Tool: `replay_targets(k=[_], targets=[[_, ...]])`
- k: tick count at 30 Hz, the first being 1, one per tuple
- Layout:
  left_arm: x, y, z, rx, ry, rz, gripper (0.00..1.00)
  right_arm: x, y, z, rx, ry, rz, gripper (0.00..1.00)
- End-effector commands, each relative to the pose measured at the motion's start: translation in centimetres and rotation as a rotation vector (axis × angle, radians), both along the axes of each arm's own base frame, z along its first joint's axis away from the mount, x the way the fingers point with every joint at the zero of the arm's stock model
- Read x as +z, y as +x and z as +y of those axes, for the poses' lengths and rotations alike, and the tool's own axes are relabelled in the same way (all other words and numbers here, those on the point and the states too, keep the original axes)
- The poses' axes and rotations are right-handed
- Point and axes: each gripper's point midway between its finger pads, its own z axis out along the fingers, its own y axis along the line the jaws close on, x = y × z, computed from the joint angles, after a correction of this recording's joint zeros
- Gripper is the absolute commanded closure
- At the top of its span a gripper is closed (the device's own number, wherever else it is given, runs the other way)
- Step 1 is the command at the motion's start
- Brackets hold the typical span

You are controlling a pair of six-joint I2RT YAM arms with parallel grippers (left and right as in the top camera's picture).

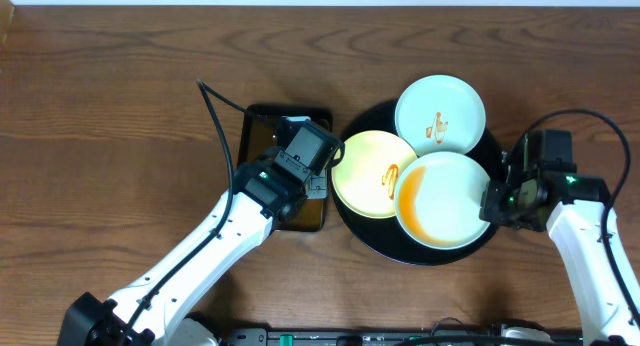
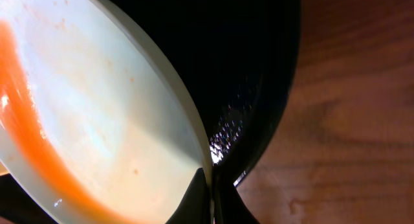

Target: Clean dirty plates on tray and stack at the side

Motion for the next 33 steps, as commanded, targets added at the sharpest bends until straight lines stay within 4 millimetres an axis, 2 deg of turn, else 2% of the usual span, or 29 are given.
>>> replay_targets(k=[1,5,10,14,18,23,30,33], targets=[[0.0,0.1,0.5,0.001,0.020,-0.007,0.92,0.7,-0.3,0.5,-0.031,0.046,0.001,0.99],[0.0,0.1,0.5,0.001,0.020,-0.007,0.92,0.6,-0.8,0.4,-0.034,0.042,0.023,0.99],[0.0,0.1,0.5,0.001,0.020,-0.007,0.92,1.3,0.6,-1.2,-0.053,-0.046,-0.031,0.99],[0.0,0.1,0.5,0.001,0.020,-0.007,0.92,3.3,2.4,-1.9,-0.062,-0.083,-0.099,0.99],[0.0,0.1,0.5,0.001,0.020,-0.008,0.92,5.6,3.8,-4.0,-0.094,-0.197,-0.155,0.99],[0.0,0.1,0.5,0.001,0.020,-0.008,0.92,7.7,4.2,-6.9,-0.136,-0.393,-0.178,0.99],[0.0,0.1,0.5,0.001,0.020,-0.008,0.92,10.4,5.0,-7.3,-0.101,-0.591,-0.227,0.99],[0.0,0.1,0.5,0.001,0.020,-0.008,0.92,10.9,5.5,-6.3,-0.042,-0.642,-0.248,0.99]])
